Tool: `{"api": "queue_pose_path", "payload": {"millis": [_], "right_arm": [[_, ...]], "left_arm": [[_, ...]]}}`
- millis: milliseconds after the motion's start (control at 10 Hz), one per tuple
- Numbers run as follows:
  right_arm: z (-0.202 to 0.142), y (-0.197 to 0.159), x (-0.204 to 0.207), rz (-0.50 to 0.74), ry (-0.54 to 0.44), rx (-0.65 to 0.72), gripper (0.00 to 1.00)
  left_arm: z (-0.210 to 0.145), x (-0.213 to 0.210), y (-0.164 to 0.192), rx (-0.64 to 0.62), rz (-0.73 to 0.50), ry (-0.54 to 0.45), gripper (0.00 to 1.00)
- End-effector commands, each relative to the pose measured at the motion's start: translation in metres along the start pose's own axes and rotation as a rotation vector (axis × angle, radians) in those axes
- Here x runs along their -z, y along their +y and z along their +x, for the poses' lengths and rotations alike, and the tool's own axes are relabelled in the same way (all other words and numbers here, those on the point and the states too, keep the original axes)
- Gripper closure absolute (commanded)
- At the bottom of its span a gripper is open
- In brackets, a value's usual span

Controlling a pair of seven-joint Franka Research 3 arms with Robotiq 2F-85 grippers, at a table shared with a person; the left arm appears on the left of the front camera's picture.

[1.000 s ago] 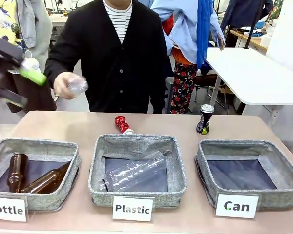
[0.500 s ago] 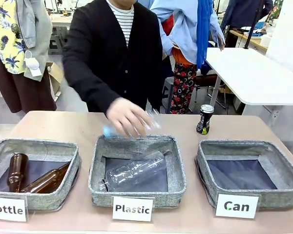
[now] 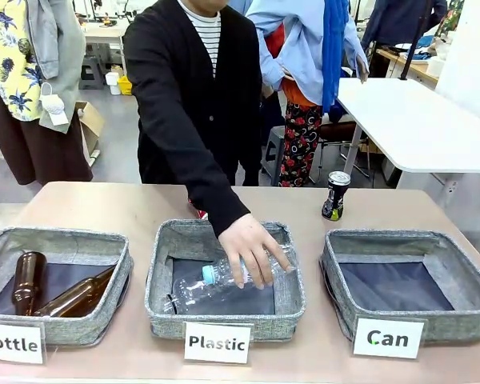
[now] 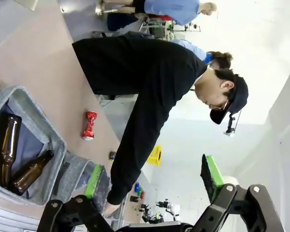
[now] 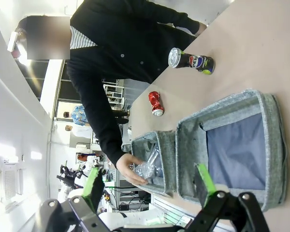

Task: Sort the can waste into the basket.
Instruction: Pick up the can waste from the table and place it in the right Fabric basket.

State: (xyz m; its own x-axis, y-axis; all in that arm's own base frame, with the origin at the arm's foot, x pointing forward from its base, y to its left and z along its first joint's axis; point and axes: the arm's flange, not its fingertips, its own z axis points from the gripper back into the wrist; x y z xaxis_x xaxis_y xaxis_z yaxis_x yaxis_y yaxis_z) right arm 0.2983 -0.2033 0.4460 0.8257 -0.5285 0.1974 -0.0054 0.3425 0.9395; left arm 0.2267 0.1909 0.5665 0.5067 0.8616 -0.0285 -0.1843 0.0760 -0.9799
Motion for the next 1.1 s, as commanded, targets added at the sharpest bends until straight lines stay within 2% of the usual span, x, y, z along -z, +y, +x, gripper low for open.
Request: {"api": "queue_pose_path", "payload": {"millis": [0, 300, 700, 1000], "right_arm": [[0.001, 0.001, 0.001, 0.018, -0.012, -0.013, 0.00], [0.001, 0.001, 0.001, 0.018, -0.012, -0.013, 0.00], [0.001, 0.001, 0.001, 0.018, -0.012, -0.013, 0.00], [0.001, 0.001, 0.001, 0.018, -0.012, -0.013, 0.00]], "left_arm": [[-0.017, 0.016, 0.011, 0.055, 0.024, 0.035, 0.00], [-0.015, 0.043, -0.012, 0.089, 0.110, 0.080, 0.00], [-0.028, 0.108, -0.046, 0.182, 0.245, 0.174, 0.00], [-0.063, 0.177, -0.074, 0.321, 0.429, 0.266, 0.00]]}}
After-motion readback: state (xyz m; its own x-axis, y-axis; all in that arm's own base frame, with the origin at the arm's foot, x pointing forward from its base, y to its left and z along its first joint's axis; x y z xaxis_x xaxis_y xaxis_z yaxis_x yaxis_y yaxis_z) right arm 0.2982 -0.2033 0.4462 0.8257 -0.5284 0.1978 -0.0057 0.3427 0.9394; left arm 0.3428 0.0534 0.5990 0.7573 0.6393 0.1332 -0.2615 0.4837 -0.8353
